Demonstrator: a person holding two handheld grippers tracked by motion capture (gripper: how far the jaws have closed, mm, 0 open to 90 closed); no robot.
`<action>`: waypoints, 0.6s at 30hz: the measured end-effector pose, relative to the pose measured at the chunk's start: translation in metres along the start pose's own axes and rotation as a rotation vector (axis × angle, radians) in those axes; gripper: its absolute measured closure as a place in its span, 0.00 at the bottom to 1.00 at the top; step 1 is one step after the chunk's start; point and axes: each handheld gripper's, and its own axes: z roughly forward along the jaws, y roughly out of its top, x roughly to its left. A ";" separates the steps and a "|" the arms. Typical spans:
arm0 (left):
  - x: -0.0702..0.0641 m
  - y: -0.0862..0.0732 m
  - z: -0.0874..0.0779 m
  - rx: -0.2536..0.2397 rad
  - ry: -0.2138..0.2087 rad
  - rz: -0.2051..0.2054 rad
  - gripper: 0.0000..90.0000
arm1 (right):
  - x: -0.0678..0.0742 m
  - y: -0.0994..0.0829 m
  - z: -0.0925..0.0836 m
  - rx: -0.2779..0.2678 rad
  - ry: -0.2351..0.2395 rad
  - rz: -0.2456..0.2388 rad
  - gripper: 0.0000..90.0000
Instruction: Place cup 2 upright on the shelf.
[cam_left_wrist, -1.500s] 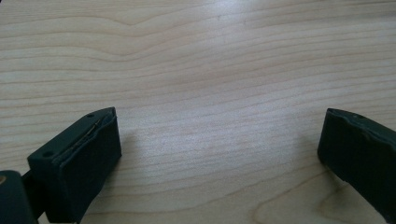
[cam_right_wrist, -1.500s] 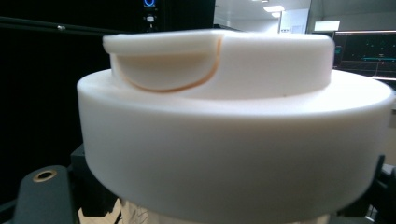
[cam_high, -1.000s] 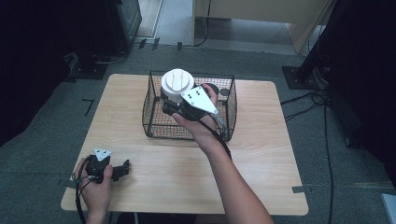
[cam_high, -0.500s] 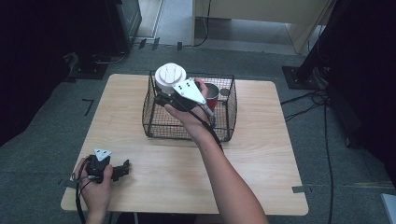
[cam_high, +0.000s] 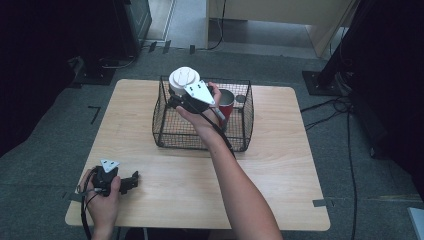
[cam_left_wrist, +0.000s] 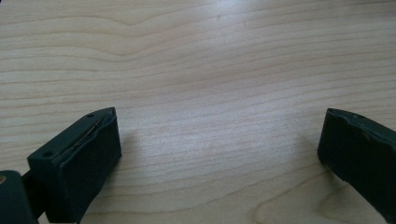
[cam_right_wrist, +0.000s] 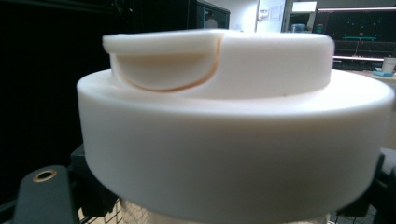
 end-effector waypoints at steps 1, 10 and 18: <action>0.000 0.000 0.000 -0.001 0.000 -0.001 0.00 | 0.000 -0.002 0.002 0.003 -0.003 -0.001 0.18; -0.001 0.001 0.001 -0.002 0.002 -0.005 0.00 | -0.001 -0.017 0.018 0.047 0.006 0.014 0.18; -0.001 0.001 0.001 -0.002 0.002 -0.006 0.00 | -0.005 -0.031 0.035 0.080 0.010 0.030 0.18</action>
